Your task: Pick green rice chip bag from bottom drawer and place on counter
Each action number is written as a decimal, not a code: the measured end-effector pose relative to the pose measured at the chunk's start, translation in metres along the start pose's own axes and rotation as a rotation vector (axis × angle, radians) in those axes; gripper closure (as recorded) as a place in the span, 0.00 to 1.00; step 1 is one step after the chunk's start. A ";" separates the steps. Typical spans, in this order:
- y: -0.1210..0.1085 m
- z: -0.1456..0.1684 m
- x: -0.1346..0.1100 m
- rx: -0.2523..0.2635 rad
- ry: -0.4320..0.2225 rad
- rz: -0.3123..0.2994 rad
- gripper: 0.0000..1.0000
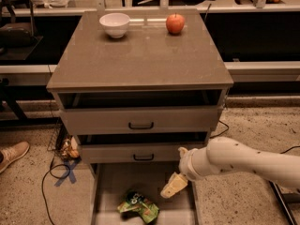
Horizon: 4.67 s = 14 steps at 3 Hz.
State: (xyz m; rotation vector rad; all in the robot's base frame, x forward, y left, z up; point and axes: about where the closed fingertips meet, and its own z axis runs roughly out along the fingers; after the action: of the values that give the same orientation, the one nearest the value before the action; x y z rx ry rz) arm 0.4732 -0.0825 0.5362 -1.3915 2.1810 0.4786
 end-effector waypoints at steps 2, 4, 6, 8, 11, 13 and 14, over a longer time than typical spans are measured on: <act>0.009 0.088 -0.010 -0.033 -0.041 -0.004 0.00; 0.024 0.180 0.041 -0.085 0.010 -0.003 0.00; 0.032 0.297 0.084 -0.066 0.071 0.036 0.00; 0.038 0.379 0.106 -0.062 0.089 0.087 0.23; 0.033 0.374 0.102 -0.083 -0.088 0.052 0.95; -0.009 0.362 0.101 -0.044 -0.381 0.037 1.00; -0.038 0.280 0.064 -0.010 -0.611 0.045 1.00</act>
Offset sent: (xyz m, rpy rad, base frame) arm 0.0099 0.0327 -0.0453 0.0288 0.0048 0.0055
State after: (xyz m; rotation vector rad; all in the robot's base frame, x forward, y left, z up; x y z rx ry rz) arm 0.5491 0.0066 0.2709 -1.0227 1.7097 0.8097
